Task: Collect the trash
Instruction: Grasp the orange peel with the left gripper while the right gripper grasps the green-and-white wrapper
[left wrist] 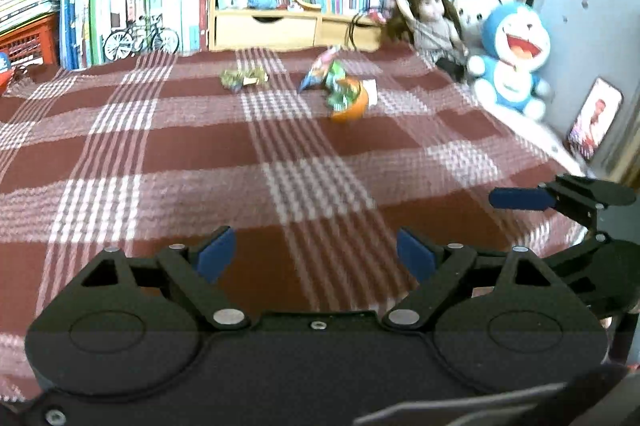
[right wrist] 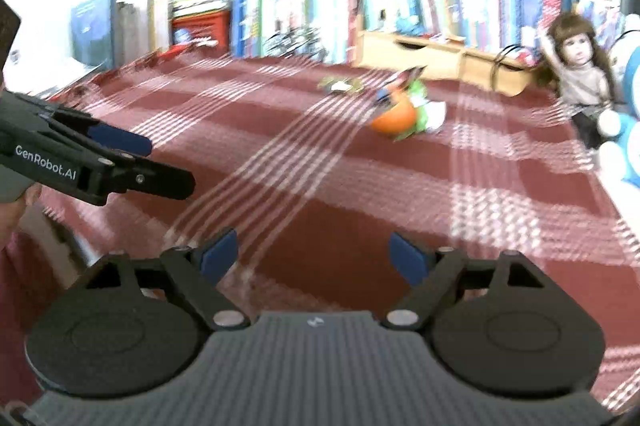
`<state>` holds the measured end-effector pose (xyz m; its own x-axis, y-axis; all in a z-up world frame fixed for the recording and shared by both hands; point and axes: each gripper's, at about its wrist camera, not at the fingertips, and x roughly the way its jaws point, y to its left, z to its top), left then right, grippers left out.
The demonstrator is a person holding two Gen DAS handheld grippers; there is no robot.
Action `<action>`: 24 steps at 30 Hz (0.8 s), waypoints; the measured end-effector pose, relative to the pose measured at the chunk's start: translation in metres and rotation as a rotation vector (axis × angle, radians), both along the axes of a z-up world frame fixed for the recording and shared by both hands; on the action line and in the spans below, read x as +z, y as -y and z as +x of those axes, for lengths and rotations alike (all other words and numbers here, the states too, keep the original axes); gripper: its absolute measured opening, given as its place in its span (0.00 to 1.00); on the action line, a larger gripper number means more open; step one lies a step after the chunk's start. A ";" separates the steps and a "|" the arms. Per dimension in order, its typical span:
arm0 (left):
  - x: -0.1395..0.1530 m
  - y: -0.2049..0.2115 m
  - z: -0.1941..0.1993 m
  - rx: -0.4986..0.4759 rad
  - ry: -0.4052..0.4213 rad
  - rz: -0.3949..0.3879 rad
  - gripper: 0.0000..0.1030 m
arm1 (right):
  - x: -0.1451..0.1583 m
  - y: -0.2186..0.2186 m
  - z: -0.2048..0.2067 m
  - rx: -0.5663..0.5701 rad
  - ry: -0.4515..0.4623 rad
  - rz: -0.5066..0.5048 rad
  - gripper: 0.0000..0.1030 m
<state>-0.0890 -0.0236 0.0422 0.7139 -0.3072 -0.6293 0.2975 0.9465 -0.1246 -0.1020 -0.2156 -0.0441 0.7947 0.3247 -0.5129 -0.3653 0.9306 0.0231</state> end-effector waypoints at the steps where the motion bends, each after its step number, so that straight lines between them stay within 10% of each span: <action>1: 0.001 0.002 0.008 0.004 0.006 -0.009 0.85 | 0.002 0.002 0.005 -0.024 0.007 -0.004 0.87; 12: 0.000 0.047 0.111 0.088 0.069 -0.134 0.83 | 0.034 0.061 0.093 -0.234 -0.015 0.100 0.75; 24: -0.048 0.117 0.191 0.129 0.079 0.015 0.60 | 0.025 0.116 0.189 -0.331 -0.136 0.339 0.57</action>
